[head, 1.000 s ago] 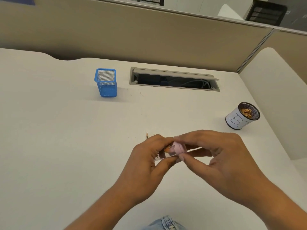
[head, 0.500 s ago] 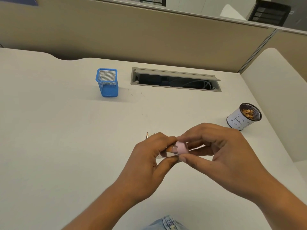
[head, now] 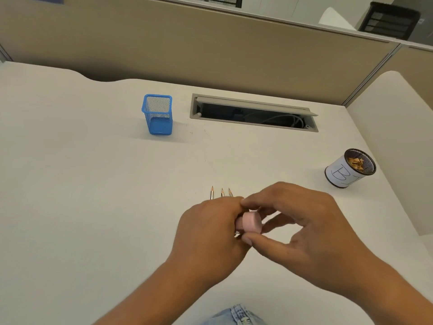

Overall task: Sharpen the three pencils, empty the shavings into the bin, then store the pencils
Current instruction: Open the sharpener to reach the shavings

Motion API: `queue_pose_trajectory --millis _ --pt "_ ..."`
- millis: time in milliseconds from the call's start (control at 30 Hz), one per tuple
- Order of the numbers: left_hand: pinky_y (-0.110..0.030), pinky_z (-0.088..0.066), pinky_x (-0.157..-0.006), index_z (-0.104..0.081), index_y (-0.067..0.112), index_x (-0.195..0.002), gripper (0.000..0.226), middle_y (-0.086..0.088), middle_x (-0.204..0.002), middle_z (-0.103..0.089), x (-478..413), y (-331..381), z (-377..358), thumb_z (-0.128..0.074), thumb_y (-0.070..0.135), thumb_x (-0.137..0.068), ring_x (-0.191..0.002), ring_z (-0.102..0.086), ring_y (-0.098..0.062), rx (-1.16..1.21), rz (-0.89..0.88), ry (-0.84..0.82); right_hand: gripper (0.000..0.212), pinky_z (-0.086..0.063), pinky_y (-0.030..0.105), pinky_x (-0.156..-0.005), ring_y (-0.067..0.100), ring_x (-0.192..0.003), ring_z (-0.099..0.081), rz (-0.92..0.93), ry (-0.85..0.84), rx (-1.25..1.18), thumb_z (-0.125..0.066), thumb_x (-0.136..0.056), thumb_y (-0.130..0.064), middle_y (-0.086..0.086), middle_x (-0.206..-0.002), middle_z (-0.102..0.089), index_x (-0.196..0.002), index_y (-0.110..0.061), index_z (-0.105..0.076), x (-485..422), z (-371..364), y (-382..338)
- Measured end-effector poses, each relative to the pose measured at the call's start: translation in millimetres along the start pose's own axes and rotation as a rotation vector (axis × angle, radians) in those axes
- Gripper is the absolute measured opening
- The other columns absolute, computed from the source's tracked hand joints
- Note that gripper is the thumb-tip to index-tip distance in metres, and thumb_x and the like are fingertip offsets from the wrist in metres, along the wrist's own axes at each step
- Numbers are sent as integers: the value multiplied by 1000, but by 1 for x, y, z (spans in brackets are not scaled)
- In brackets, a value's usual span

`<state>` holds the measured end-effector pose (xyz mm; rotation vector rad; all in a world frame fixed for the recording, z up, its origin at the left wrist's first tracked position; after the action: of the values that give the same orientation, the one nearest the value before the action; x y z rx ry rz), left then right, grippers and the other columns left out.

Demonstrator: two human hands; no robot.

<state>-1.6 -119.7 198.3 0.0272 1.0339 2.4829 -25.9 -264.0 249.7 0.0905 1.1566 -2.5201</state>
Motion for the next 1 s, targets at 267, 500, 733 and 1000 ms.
queue_pose_trajectory --millis 267,500,733,1000 --pt "-26 -45 -44 -67 30 -75 17 10 -58 -63 6 -4 -1 -53 36 -66 -53 -56 -15 -27 66 25 27 -56 15 -64 7 -78 -68 -2 14 88 -85 -74 -35 -16 -86 -70 -97 -24 -75 2 -9 -3" --pt "-22 -33 -41 -44 28 -72 10 8 -61 -55 7 6 -2 -51 35 -70 -57 -51 -17 164 78 174 19 -41 19 -51 10 -58 -50 27 109 295 -65 -81 -40 -13 -65 -54 -78 -23 -58 2 -17 -9" --pt "-17 -20 -41 -22 36 -55 24 15 -44 -27 4 12 -5 -40 36 -70 -44 -26 -9 118 25 167 30 -21 23 -47 12 -51 -25 63 236 454 -50 -84 -36 -10 -59 -27 -65 -24 -30 -3 -25 -12" --pt "-19 -22 -43 -29 31 -47 26 8 -41 -34 4 11 -9 -33 44 -69 -43 -30 -10 170 38 59 33 -19 20 -49 10 -50 -23 72 249 284 -48 -89 -32 -11 -57 -23 -64 -24 -28 -2 -28 -12"
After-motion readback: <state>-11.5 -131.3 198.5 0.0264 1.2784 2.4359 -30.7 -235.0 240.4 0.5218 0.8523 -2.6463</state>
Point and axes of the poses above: each hand's wrist, its own x-axis away from the middle knuckle, its own z-axis out of the back of the hand, y = z × x, the point moved 3 cm from there along -x, towards the middle knuckle
